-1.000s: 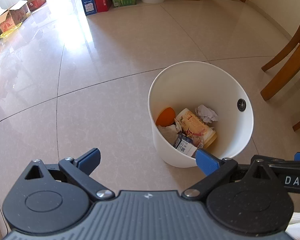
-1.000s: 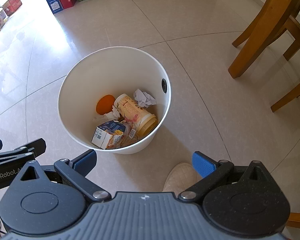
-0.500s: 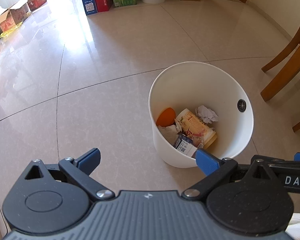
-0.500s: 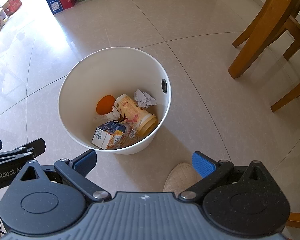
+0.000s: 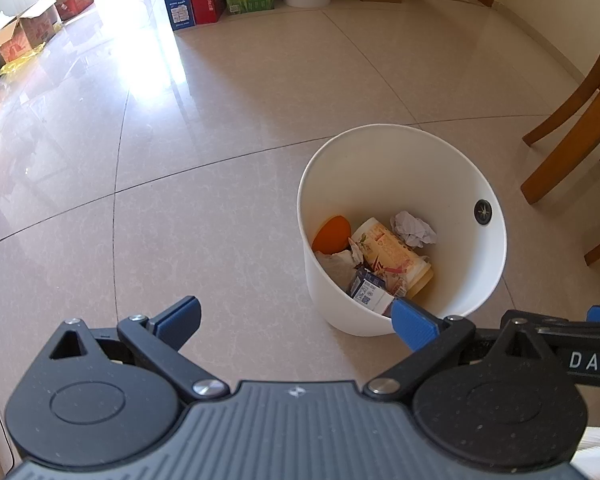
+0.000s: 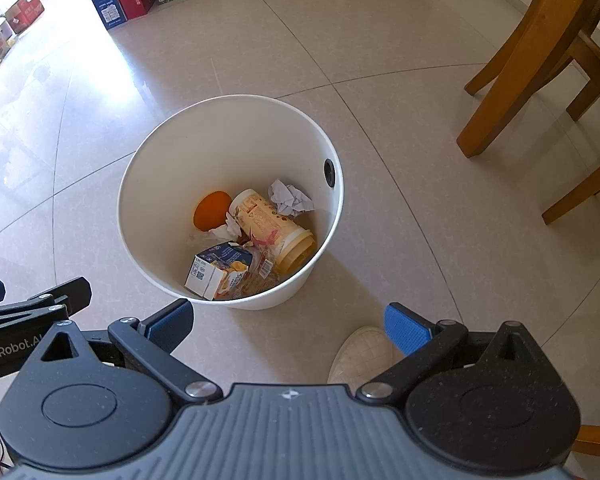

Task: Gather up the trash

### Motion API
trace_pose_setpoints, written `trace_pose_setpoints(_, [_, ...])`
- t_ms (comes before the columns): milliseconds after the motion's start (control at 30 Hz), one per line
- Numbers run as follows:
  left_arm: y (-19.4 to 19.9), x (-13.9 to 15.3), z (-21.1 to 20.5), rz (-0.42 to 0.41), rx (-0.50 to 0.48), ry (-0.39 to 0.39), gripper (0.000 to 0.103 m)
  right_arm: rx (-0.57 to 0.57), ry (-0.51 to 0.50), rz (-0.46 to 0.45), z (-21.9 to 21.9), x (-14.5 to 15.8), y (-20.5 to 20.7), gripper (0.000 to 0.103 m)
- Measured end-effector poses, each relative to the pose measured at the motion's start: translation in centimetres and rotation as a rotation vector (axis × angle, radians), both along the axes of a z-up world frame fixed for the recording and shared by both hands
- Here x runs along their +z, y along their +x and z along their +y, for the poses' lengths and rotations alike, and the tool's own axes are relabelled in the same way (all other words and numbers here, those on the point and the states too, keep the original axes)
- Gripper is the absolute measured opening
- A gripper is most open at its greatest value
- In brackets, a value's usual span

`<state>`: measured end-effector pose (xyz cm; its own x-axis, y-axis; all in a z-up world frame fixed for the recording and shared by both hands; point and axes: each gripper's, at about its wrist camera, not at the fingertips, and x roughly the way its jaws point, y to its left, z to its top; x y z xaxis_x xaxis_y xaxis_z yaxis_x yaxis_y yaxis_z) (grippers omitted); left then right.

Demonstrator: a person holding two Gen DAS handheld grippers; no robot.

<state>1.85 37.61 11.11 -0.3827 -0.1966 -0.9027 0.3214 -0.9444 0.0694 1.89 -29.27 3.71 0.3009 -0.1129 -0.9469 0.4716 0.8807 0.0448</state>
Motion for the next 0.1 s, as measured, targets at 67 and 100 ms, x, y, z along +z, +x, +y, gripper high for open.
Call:
trace_pose_setpoints(67, [0.01,0.01,-0.03,0.000,-0.002,0.001,0.101,0.000,-0.001,-0.001,0.01,0.09,-0.05,0.103])
trace_pose_setpoints(100, [0.02,0.02,-0.03,0.000,-0.003,0.002,0.101,0.001,-0.001,0.000,0.02,0.10,-0.05,0.103])
